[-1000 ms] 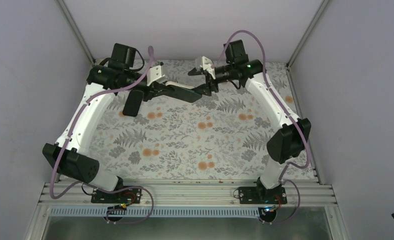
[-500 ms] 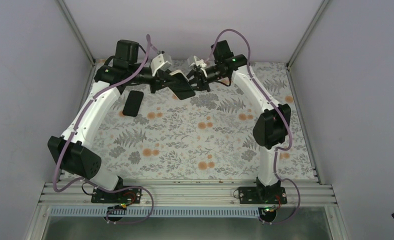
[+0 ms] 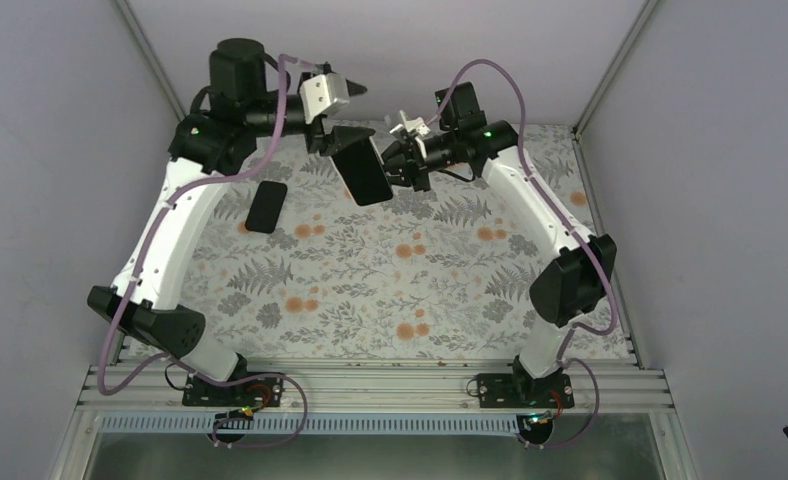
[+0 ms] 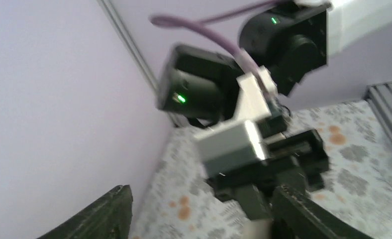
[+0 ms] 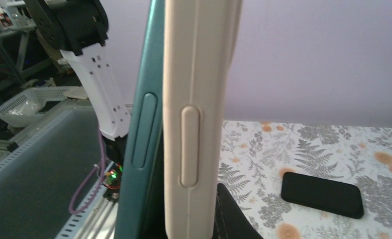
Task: Take the phone out of the phone case
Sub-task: Remove the phone case from the phone.
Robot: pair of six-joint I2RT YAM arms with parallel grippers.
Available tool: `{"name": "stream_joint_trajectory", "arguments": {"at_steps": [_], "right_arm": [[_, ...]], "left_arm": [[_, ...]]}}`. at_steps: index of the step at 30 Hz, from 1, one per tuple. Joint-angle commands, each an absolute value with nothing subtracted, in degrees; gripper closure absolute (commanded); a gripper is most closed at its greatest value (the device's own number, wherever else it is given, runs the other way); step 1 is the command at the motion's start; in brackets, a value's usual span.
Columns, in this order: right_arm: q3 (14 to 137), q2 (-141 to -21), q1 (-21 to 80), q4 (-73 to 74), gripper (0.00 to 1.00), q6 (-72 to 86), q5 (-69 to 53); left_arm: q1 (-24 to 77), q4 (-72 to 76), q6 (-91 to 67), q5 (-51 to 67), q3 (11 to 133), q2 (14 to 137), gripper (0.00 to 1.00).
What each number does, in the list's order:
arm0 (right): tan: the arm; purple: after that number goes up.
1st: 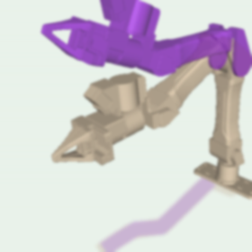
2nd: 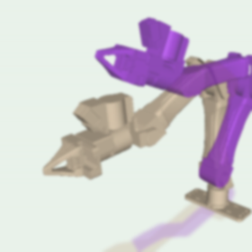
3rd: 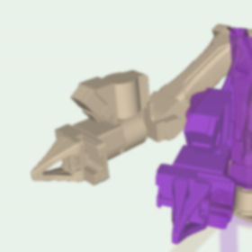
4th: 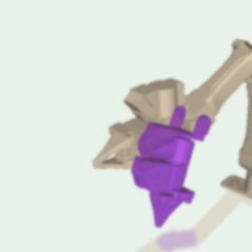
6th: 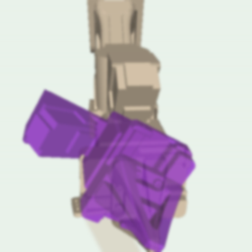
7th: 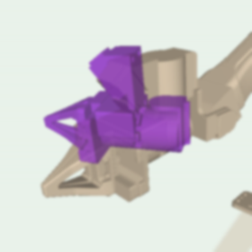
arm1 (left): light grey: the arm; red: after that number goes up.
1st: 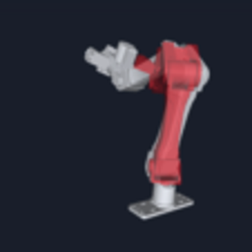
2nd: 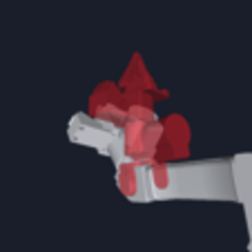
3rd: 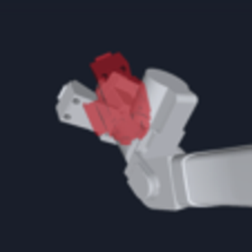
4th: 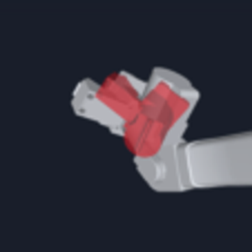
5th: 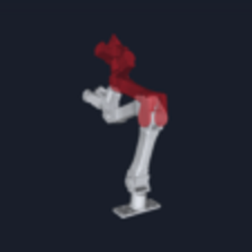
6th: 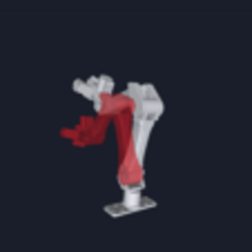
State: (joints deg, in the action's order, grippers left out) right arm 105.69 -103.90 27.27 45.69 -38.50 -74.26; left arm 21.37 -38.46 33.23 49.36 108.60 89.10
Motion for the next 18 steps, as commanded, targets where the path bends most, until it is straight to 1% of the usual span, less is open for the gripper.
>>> {"name": "stream_joint_trajectory", "arguments": {"at_steps": [1,4,5,6,9,10,11,12,15,18], "right_arm": [[107.16,-99.48,28.21,53.98,0.97,-44.45,-82.62],[107.49,-97.69,25.74,56.14,0.97,-43.92,-80.95],[107.0,-96.94,24.88,54.35,0.97,-41.55,-79.91],[106.3,-95.92,24.23,51.12,0.97,-36.55,-77.92],[103.53,-93.58,22.33,37.14,0.97,-20.01,-70.16],[102.8,-93.58,21.87,32.35,0.97,-14.2,-65.95],[103.02,-94.16,21.13,28.92,0.97,-9.81,-64.17],[104.02,-94.75,20.65,25.75,0.97,-5.52,-62.61],[108.99,-100.99,19.18,18.48,0.97,8.08,-56.9],[115.92,-107.15,18.19,14.94,0.97,15.73,-52.28]], "left_arm": [[18.84,-31.65,40.15,38.03,115.54,88.54,0.26],[16.11,-30.85,40.92,36.97,116.12,86.21,0.11],[15.84,-30.42,41.8,35.8,115.25,84.95,0.05],[16.12,-29.6,43.26,34.19,113.99,83.8,0.01],[17.35,-21.87,41.26,29.81,107.72,79.77,0.0],[18.18,-18.94,40.81,28.4,105.16,78.42,0.0],[19.66,-15.59,40.97,25.83,102.4,77.29,0.0],[21.08,-12.74,41.38,23.27,100.11,76.25,0.0],[23.87,-9.55,39.39,18.7,99.08,77.23,0.0],[27.9,-4.79,39.33,15.18,96.54,78.21,0.0]]}}
